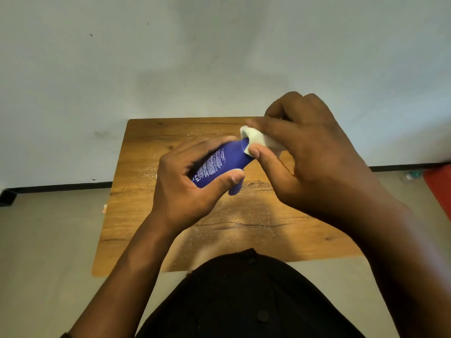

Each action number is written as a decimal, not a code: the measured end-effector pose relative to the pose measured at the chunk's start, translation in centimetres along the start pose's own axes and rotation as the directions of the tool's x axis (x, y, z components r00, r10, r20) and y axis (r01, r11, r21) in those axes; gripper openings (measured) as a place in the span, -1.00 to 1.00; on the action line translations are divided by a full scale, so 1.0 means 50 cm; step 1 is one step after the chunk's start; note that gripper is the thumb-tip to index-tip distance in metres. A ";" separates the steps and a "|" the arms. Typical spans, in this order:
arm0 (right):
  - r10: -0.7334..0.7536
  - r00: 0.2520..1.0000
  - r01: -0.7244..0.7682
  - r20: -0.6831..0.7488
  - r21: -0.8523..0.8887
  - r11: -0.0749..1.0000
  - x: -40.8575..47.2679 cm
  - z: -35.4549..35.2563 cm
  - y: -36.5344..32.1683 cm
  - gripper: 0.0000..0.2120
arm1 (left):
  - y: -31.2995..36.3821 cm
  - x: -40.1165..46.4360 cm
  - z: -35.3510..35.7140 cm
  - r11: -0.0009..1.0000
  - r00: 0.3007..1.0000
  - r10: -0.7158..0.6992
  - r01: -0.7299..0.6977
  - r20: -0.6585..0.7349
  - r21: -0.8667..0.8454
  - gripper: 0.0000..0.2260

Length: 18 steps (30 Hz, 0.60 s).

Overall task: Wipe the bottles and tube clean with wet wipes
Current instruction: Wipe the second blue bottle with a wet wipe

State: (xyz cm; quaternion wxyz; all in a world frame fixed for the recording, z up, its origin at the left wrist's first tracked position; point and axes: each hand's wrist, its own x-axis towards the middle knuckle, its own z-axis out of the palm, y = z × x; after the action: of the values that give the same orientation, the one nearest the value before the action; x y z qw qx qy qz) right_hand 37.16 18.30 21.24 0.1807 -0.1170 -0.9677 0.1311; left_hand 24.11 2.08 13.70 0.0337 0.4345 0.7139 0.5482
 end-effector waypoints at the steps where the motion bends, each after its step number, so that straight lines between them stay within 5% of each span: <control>1: -0.005 1.000 0.005 0.000 -0.028 1.000 0.000 0.001 0.000 -0.61 | 0.001 0.000 0.000 0.999 1.000 0.008 -0.007 -0.013 0.052 -0.46; 5: -0.009 0.998 0.013 -0.064 0.060 0.998 0.008 0.011 0.001 -0.66 | -0.001 0.002 -0.007 0.987 0.998 0.059 -0.054 -0.025 0.154 -0.43; 11: 0.029 0.967 0.045 -0.251 0.283 0.958 0.003 0.025 0.009 -0.82 | 0.002 -0.001 0.002 1.000 1.000 -0.003 0.003 -0.021 0.013 -0.54; 13: 0.242 0.950 -0.055 -0.195 0.661 0.748 0.009 0.019 0.016 -0.83 | 0.008 0.001 0.007 0.996 1.000 -0.022 0.022 0.002 -0.086 -0.62; 16: 0.499 0.861 -0.162 0.098 0.983 0.086 0.024 0.009 0.027 -0.77 | 0.008 0.008 0.014 0.979 0.997 -0.051 0.062 0.063 -0.194 -0.62; 18: 0.598 0.787 -0.172 0.148 0.985 -0.018 0.028 0.013 0.038 -0.77 | 0.013 0.008 0.020 0.960 0.995 -0.055 0.077 0.087 -0.269 -0.57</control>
State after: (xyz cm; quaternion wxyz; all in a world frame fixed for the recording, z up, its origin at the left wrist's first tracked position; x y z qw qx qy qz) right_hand 35.99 20.34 20.55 0.3202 -0.2562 -0.5113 0.7553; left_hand 24.75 3.09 13.98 0.1391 0.4229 0.6442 0.6219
